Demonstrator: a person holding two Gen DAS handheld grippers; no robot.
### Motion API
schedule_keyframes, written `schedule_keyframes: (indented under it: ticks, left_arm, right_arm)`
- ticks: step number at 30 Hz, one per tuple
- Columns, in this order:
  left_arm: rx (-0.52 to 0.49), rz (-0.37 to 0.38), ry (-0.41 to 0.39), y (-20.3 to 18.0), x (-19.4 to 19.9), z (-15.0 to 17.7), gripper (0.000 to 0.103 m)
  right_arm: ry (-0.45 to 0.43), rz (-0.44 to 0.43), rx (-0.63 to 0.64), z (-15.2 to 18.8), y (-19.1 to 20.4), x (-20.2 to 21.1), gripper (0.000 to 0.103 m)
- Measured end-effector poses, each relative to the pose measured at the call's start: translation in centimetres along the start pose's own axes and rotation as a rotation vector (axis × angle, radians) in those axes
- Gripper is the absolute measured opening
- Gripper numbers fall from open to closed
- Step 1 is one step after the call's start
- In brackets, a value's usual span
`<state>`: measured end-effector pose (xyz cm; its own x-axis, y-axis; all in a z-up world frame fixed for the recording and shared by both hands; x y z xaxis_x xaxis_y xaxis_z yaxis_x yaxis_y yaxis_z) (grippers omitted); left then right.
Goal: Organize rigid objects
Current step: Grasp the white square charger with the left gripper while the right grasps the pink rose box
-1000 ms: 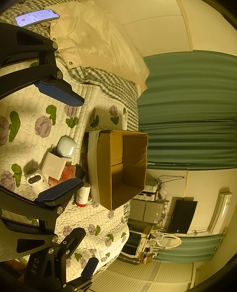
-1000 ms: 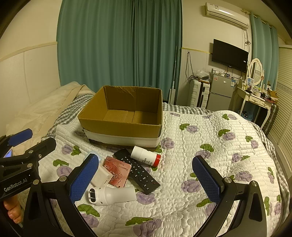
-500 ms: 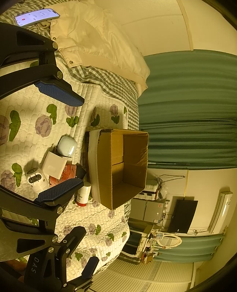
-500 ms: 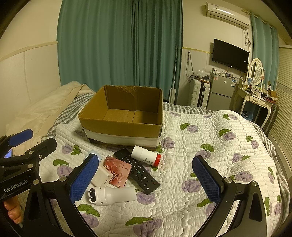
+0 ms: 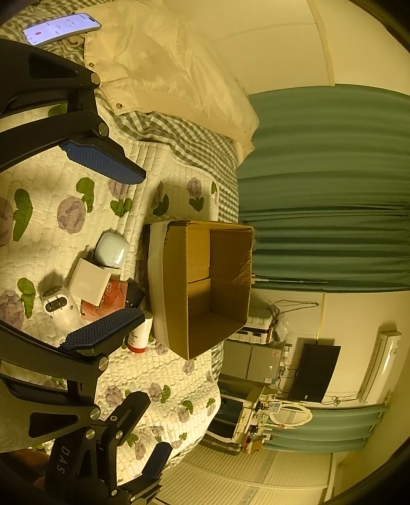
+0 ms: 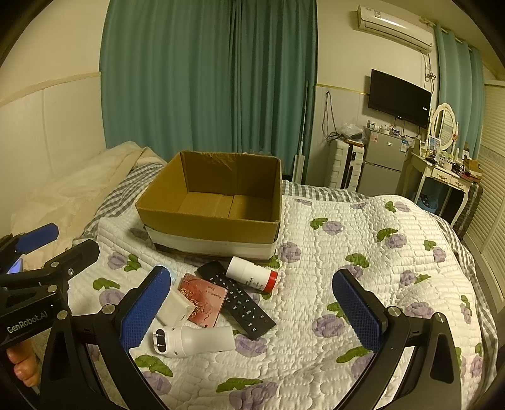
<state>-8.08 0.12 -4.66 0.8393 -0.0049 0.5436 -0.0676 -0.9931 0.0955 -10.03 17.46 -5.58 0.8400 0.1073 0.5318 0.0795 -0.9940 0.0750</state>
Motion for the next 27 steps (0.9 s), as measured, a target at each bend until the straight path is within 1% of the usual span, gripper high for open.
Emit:
schedule_keyframes:
  ticks: [5, 9, 11, 14, 18, 20, 22, 24, 27]
  left_arm:
    - [-0.008, 0.026, 0.050, -0.5, -1.8, -0.1, 0.084]
    - [-0.018, 0.051, 0.137, -1.7, -4.8, 1.4, 0.084]
    - [-0.034, 0.059, 0.177, -2.3, -6.3, 2.3, 0.084]
    - [-0.035, 0.068, 0.240, -2.8, -8.5, 4.2, 0.084]
    - [-0.037, 0.100, 0.325, -3.6, -11.1, 6.6, 0.084]
    - [-0.038, 0.119, 0.346, -3.9, -11.9, 7.2, 0.083]
    - [-0.052, 0.140, 0.364, -4.4, -12.6, 7.8, 0.081]
    - [-0.053, 0.180, 0.359, -5.0, -12.8, 8.0, 0.081]
    - [-0.091, 0.193, 0.402, -5.7, -13.4, 9.0, 0.080]
  right_arm:
    - [0.015, -0.010, 0.015, -1.2, -0.6, -0.6, 0.103]
    - [0.060, -0.016, 0.065, -1.8, -1.6, -2.7, 0.103]
    - [0.088, -0.030, 0.069, -1.8, -2.2, -3.9, 0.103]
    - [0.152, -0.065, 0.025, -1.0, -3.2, -5.9, 0.103]
    - [0.208, -0.075, -0.001, 0.7, -3.9, -8.1, 0.103]
    - [0.245, -0.082, -0.006, 1.8, -4.0, -9.0, 0.103]
    - [0.264, -0.083, -0.010, 2.3, -4.1, -9.3, 0.103]
    - [0.274, -0.085, -0.011, 2.6, -4.0, -9.6, 0.103]
    - [0.278, -0.082, 0.000, 2.7, -3.7, -9.8, 0.103]
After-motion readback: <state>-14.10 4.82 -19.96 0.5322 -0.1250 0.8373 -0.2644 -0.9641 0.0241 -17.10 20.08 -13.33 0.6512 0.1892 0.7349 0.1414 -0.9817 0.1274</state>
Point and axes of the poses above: each gripper's, at about its wrist camera, not at the fingertips, and x roughly against the way its jaws point, y to its left, z to its underside, the point moved 9 cm from there along -x, roughly the way its jaws point, and after that the axes turned 7 degrees about -x, right-handed, at the moved point
